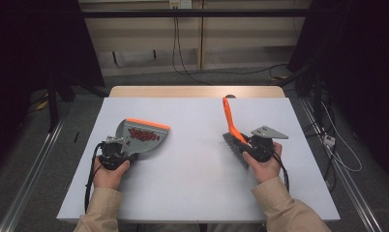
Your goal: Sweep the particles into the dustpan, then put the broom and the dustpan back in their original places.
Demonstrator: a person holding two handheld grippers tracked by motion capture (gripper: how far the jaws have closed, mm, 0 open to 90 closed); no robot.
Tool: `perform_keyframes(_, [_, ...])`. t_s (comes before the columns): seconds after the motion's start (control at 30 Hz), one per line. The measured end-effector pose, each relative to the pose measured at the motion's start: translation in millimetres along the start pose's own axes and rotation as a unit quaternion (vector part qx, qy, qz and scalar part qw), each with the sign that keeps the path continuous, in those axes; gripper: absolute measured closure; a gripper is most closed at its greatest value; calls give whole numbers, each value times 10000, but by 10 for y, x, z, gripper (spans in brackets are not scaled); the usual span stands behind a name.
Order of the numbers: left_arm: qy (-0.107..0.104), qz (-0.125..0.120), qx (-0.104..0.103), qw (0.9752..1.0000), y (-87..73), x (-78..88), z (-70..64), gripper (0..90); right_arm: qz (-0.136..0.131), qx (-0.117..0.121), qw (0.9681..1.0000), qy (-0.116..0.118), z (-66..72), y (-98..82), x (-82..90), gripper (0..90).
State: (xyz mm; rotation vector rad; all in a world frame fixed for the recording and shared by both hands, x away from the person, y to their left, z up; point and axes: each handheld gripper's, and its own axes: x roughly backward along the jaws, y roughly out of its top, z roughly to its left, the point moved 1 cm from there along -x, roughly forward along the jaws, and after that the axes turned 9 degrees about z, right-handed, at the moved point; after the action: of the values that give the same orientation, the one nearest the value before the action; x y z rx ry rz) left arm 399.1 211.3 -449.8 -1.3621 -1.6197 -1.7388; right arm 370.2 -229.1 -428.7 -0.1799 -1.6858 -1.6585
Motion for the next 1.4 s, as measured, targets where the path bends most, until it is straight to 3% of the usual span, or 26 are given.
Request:
perform_keyframes(0.7, [25, 30, 39, 10000, 1, -27, -27, 626, 79, 33, 10000, -9, 8, -45, -79, 710])
perform_keyframes(1.4, [-235, -56, -51, 9997, -67, 33, -116, 513, 82, -177, 9998, -89, -98, -113, -74, 704])
